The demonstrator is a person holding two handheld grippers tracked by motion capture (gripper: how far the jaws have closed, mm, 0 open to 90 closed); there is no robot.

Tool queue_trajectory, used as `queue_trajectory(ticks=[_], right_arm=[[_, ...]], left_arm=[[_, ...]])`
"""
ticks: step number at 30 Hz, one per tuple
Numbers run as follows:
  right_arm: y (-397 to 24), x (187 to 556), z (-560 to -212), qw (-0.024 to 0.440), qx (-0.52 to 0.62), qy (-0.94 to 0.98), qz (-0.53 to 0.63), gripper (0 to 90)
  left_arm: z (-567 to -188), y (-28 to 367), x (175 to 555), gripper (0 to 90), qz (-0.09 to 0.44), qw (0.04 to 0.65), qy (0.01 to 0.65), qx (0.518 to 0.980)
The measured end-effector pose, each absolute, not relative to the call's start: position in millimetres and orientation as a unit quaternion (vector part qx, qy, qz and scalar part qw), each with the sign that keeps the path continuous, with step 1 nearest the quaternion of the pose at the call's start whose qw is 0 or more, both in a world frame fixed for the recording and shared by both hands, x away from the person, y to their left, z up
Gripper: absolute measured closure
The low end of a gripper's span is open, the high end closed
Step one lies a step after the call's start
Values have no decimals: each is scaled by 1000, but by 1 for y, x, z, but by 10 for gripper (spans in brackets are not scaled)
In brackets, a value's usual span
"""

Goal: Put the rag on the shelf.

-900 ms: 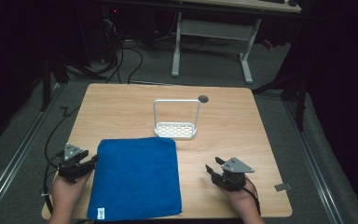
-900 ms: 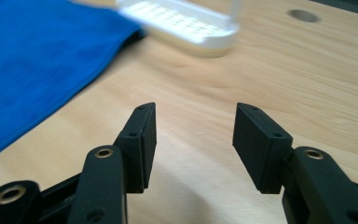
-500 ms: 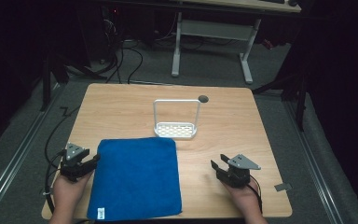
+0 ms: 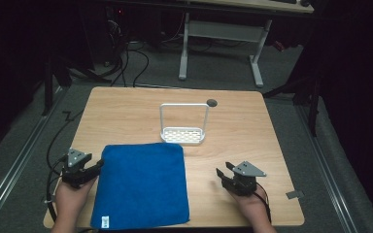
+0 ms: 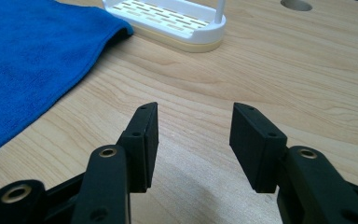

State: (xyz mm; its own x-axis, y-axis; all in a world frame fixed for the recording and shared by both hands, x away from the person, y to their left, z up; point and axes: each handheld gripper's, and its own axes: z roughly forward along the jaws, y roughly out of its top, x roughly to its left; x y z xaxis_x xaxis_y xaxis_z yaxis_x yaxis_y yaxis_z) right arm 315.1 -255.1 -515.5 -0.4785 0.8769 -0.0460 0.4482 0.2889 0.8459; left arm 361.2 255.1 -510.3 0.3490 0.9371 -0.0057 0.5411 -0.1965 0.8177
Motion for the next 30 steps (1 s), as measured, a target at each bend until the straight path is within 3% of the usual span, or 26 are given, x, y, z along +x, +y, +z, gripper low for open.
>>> queue_trajectory(ticks=[19,25,30], right_arm=[[-255,317,-513,254,436,761,407,549],[-255,315,-513,250,433,765,407,555],[-250,316,-515,247,428,772,401,565]], left_arm=[[-496,239,379,516,261,383,527,712],[-513,240,395,593,255,371,539,712],[-518,247,406,601,245,375,552,703]])
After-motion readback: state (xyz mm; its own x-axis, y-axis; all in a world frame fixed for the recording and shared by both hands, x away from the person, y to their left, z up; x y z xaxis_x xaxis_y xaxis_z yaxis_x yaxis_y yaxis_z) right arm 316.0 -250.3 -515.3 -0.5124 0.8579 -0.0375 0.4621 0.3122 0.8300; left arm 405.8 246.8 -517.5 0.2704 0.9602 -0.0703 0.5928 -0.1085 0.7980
